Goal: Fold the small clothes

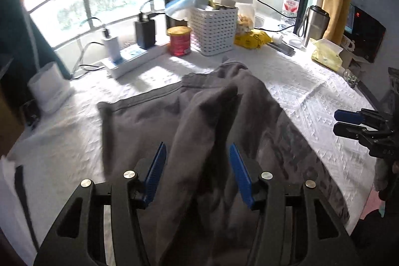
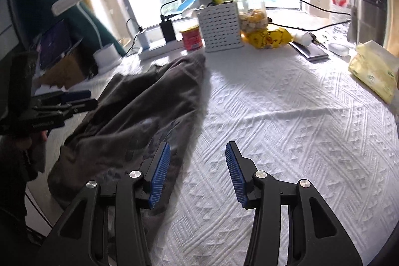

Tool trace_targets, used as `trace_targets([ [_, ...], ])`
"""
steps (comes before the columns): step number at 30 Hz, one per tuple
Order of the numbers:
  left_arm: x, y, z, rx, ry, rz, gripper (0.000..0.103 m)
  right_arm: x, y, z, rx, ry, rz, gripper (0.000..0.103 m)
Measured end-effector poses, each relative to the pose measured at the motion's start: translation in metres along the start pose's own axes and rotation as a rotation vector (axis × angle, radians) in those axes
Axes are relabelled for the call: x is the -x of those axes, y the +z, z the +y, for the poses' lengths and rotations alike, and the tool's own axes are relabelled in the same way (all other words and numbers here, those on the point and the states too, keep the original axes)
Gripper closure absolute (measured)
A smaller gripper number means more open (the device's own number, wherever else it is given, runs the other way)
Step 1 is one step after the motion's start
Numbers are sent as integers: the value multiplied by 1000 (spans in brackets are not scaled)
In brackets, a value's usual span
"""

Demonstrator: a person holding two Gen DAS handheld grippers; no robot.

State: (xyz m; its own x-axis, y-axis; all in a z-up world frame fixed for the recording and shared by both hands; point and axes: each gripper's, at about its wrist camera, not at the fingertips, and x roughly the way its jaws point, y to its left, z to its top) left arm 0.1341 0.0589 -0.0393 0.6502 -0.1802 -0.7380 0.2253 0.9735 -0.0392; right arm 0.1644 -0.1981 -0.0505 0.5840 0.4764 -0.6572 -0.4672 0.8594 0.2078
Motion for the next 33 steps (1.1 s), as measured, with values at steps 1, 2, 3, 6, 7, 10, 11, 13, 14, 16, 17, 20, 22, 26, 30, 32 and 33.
trace_targets([
  [1,-6,2,-2,4,-11,13,50,-1,3,-2,-5,-6,2,54],
  [2,-12,4,-6,-6,-19,31,50,-5,7,-4,-13,-23,7,54],
  [3,-20,5,-10,-29,-23,50,50,-7,10,-6,-19,-34,9,54],
  [6,-37,9,-12,-63,-30,71,50,-13,22,-9,-39,-62,2,54],
  [7,-43,11,-8,-43,-50,69,50,-17,27,-9,-43,-73,2,54],
  [10,-54,17,12,20,-40,77,50,-28,37,-7,-66,-95,1,54],
  [11,-53,18,17,28,-49,60,50,-31,39,-5,-76,-92,-2,54],
  [13,-52,18,30,44,-63,28,53,-40,39,-1,-88,-90,10,54],
  [14,-52,18,37,56,-76,17,63,-45,39,2,-87,-96,23,54],
  [16,-53,18,57,115,-131,14,99,-51,39,9,-89,-116,30,54],
  [17,-54,18,64,134,-141,9,99,-52,39,10,-94,-120,28,54],
  [20,-50,17,82,157,-156,-13,99,-54,41,13,-121,-140,21,54],
  [22,-43,16,92,162,-158,-33,99,-55,42,15,-135,-150,15,54],
  [26,-39,13,112,225,-194,-45,99,-53,37,19,-159,-173,18,54],
  [30,-51,6,122,264,-190,-26,99,-47,32,26,-147,-198,34,54],
  [32,-48,4,123,261,-169,-44,99,-45,33,27,-140,-206,35,54],
  [33,-45,4,124,260,-148,-63,99,-45,34,28,-136,-206,37,54],
])
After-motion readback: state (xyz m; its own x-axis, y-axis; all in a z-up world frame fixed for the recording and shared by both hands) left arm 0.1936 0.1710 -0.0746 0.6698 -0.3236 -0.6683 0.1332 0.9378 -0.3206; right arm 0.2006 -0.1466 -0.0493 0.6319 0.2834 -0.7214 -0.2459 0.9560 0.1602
